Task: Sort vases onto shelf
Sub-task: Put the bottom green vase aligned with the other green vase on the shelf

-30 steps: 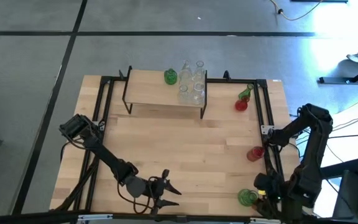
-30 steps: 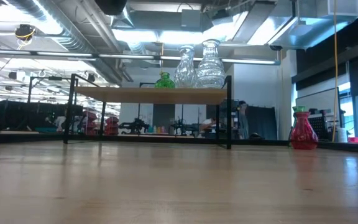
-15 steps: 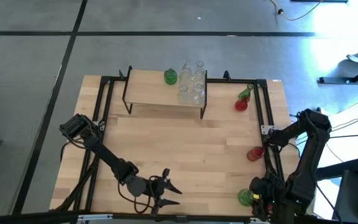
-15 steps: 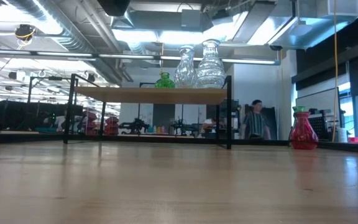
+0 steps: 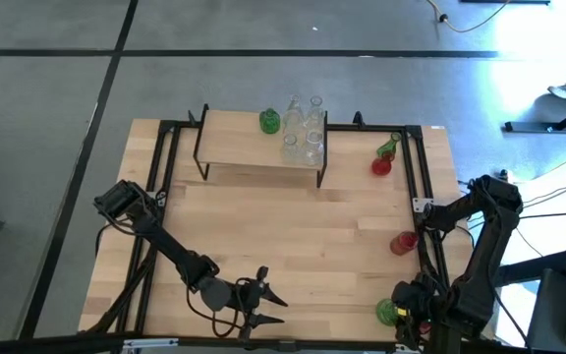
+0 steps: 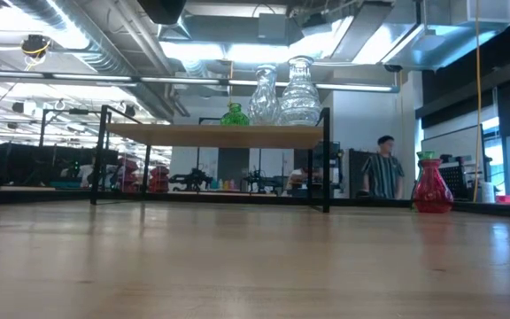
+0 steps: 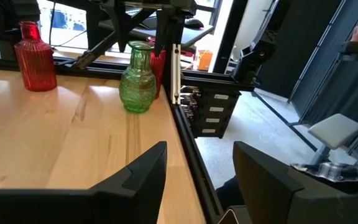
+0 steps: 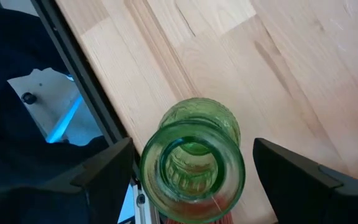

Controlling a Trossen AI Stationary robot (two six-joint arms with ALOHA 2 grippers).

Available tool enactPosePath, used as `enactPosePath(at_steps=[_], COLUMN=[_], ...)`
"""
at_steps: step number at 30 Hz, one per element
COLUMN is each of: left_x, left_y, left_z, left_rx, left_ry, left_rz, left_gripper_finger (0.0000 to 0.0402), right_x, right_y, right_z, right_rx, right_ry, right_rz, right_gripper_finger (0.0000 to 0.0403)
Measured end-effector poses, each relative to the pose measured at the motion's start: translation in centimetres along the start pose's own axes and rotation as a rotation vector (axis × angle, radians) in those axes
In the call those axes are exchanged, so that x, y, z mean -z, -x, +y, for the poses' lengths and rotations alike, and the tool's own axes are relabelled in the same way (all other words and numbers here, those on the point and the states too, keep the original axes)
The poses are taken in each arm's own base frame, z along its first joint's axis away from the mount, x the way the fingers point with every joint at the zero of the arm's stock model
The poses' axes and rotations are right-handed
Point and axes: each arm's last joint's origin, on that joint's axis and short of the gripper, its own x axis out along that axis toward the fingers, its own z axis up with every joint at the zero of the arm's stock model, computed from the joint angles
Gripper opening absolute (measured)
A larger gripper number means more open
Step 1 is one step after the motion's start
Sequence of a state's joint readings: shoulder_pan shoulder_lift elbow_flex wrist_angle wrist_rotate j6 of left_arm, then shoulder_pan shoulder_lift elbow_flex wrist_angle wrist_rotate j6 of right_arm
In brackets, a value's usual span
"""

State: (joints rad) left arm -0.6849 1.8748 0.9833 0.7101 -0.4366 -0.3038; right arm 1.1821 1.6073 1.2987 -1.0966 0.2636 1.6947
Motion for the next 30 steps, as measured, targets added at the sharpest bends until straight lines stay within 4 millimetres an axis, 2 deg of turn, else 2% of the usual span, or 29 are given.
enactPosePath(at_steps=[9, 18, 21, 27, 30], left_x=[0.1, 0.2, 0.2, 0.2, 0.2], left_y=[0.0, 0.0, 0.0, 0.0, 0.0], left_z=[0.0, 0.2, 0.1, 0.1, 0.2], left_rx=[-0.003, -0.01, -0.009, -0.009, -0.009], left_ry=[-0.005, -0.01, -0.01, -0.01, -0.01], left_rz=[0.009, 0.021, 0.02, 0.02, 0.02], left_gripper_finger=[0.0178, 0.0178, 0.0178, 0.0178, 0.0178], right_x=[0.1, 0.6, 0.5, 0.1, 0.1], right_y=[-0.1, -1.4, -1.4, -1.5, -1.5], right_z=[0.1, 0.4, 0.4, 0.5, 0.5], right_rx=[0.003, 0.049, 0.05, 0.049, 0.046], right_ry=[-0.011, 0.003, 0.004, 0.035, 0.06], right_rz=[0.032, 0.042, 0.041, 0.022, 0.002], right_gripper_finger=[0.0316, 0.0312, 0.0288, 0.0199, 0.019])
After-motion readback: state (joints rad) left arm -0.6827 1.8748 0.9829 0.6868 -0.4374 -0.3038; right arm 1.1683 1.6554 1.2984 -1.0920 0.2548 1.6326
